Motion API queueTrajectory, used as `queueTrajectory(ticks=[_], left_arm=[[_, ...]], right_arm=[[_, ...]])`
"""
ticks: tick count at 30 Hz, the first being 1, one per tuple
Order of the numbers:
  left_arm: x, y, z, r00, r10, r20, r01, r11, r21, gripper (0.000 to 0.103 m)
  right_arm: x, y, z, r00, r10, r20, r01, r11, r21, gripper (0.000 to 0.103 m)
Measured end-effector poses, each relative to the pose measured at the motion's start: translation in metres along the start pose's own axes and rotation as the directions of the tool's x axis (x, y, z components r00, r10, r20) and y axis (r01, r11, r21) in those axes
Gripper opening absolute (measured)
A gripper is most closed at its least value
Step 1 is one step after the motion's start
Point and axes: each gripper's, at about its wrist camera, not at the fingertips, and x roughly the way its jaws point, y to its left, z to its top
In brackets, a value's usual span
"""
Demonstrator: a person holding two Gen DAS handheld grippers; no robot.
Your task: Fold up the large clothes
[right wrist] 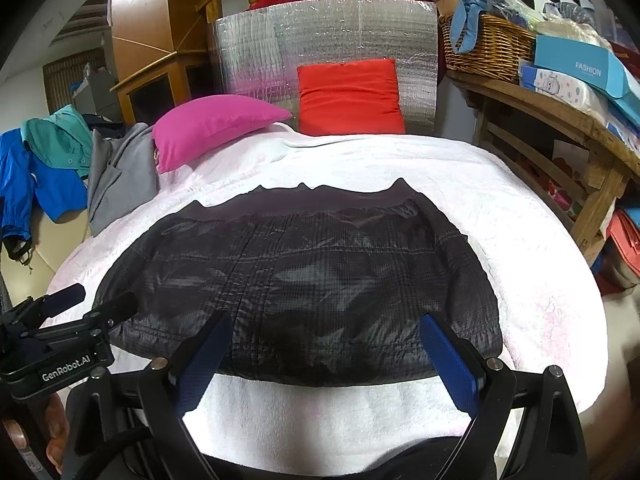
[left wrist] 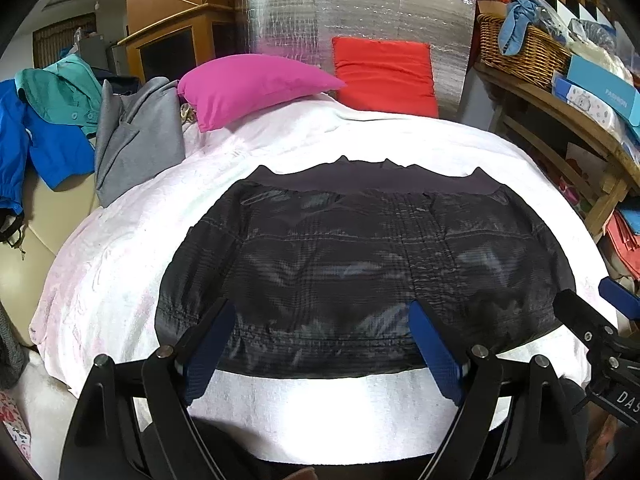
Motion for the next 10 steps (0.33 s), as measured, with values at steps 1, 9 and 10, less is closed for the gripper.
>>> queueTrajectory(ticks=[1, 9, 10], left_arm=[[-0.0001, -0.0003, 0.0001, 1.000, 0.000, 0.001, 0.000, 1.000, 0.001, 0.089], [-0.0053, -0.0010, 0.0008, 0.999, -0.019, 0.032, 0.019, 1.000, -0.006, 0.094], [-0.0055, -0.0008, 0.0011, 0.999, -0.020, 0.034, 0.020, 1.000, -0.008, 0.094]], right_arm=[[0.0000, 0.0007, 0.0003, 1.000, -0.001, 0.001, 0.001, 1.000, -0.003, 0.097], [0.0016, 0.0059, 0.0006, 1.000, -0.004, -0.004, 0.004, 1.000, -0.014, 0.097], [0.0017, 0.0064, 0.0007, 1.000, -0.005, -0.004, 0.005, 1.000, -0.014, 0.097]])
